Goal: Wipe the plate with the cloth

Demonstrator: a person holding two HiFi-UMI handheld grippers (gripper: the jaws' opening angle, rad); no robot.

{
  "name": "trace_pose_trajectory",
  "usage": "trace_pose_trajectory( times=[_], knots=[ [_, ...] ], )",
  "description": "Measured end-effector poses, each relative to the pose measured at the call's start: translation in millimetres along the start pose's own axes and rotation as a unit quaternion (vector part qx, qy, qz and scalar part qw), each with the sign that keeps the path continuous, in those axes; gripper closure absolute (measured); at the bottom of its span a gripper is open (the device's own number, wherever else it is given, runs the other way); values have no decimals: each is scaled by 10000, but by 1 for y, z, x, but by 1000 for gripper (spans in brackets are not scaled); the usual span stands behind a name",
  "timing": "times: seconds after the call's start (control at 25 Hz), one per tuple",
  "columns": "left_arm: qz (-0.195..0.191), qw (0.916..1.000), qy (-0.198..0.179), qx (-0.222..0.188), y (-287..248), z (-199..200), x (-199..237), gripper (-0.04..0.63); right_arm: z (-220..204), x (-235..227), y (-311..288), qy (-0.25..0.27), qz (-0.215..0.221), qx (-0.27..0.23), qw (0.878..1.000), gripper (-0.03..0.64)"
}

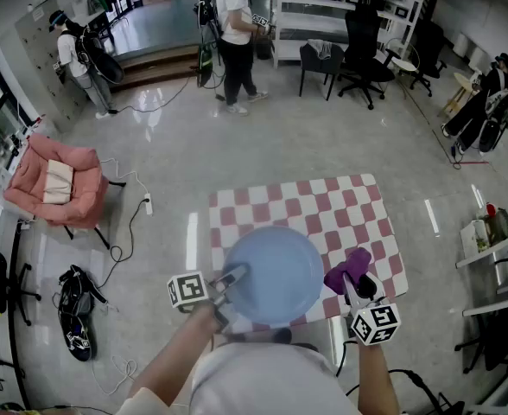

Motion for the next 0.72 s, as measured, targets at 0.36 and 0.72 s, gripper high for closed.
trace_pose_trajectory(
  times=[0.36,0.72],
  knots=[
    [-39,10000,31,22,8,-6,-2,543,-1,8,6,2,0,10,10000,502],
    [65,10000,-15,4,12,-13,2,543,-2,10,8,20,167,97,9998,500]
  ],
)
Point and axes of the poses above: the fingertips, and each gripper's own axes: y backward along the fingers, x to its left, z out of its top, the point moved 6 cm from there along y, backward along the fingers, and after that the axes turned 2 degrees about z, right-handed, at the moved point
